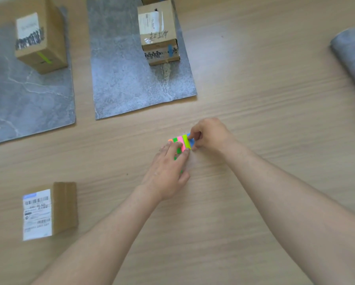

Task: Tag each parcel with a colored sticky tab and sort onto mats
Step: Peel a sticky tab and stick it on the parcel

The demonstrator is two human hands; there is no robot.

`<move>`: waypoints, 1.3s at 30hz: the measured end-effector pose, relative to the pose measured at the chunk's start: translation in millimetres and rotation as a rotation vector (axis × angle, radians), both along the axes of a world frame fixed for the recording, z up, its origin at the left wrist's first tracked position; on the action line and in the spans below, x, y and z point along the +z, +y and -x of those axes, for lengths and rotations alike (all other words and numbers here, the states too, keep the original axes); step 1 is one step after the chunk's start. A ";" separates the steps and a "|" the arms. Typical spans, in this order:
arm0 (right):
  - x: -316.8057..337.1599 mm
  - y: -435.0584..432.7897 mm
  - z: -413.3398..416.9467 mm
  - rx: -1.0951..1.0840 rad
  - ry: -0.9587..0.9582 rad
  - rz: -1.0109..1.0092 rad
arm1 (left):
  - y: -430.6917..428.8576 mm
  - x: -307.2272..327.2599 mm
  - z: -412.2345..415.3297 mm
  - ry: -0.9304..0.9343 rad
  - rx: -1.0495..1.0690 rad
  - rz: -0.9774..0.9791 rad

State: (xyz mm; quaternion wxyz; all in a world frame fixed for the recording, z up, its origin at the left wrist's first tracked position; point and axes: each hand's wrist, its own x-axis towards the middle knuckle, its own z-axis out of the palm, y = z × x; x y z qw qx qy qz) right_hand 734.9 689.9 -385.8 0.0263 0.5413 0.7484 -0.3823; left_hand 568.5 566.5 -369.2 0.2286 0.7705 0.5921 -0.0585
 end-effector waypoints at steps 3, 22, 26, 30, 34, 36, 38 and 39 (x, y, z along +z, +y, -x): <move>0.5 4.2 0.9 -0.028 0.027 0.043 | -0.9 -3.1 -0.1 -0.028 0.012 -0.001; -0.7 12.7 8.0 0.110 0.003 -0.046 | -0.5 -3.5 4.0 -0.118 0.019 -0.022; 1.5 7.6 3.7 0.170 0.037 -0.124 | -0.3 -1.4 3.9 -0.111 0.032 0.003; 0.6 -1.5 -3.2 0.260 0.079 -0.251 | -0.9 -4.5 2.2 -0.109 0.043 -0.032; -9.8 -7.4 -9.5 0.267 0.156 -0.356 | -3.0 -7.1 -0.5 -0.094 0.047 -0.073; -11.0 -8.5 -10.6 0.264 0.188 -0.378 | -4.2 -7.7 -2.9 -0.068 0.055 -0.082; -10.7 -9.6 -11.3 0.255 0.217 -0.387 | -5.2 -8.0 -6.3 -0.034 0.064 -0.086; -10.4 -10.0 -11.8 0.250 0.221 -0.382 | -5.8 -8.3 -8.1 -0.021 0.070 -0.091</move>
